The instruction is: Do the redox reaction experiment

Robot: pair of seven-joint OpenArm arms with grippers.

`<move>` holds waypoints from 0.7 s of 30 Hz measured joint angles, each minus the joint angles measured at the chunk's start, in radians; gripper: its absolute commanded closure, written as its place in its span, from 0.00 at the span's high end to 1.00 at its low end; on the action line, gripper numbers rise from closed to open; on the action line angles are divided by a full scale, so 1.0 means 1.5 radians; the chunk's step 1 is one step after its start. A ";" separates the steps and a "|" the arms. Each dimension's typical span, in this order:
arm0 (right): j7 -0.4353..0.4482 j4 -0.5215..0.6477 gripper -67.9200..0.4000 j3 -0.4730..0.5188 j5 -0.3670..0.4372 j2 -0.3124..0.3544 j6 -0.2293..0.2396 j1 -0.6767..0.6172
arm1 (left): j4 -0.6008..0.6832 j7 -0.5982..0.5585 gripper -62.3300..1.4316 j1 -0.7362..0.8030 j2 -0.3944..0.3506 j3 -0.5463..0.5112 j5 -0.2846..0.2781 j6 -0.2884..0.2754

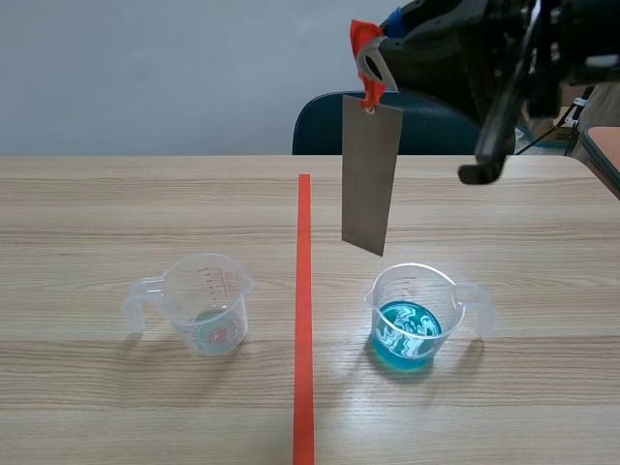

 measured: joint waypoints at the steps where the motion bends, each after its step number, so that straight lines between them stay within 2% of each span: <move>1: 0.011 0.009 0.02 0.007 0.000 0.016 0.000 -0.013 | 0.000 0.000 1.00 0.000 0.000 0.000 0.000 0.000; 10: 0.114 0.023 0.02 0.081 0.000 0.138 0.000 -0.115 | 0.000 0.000 1.00 0.000 0.000 0.000 0.000 0.000; 14: 0.146 0.023 0.02 0.095 0.000 0.187 0.032 -0.131 | 0.000 0.000 1.00 0.000 0.000 0.000 0.000 0.000; 17: 0.164 0.023 0.02 0.095 0.000 0.209 0.035 -0.130 | 0.000 0.000 1.00 0.000 0.000 0.000 0.000 0.000; 21: 0.192 0.004 0.02 0.095 -0.003 0.216 0.040 -0.130 | 0.000 0.000 1.00 0.000 0.000 0.000 0.000 0.000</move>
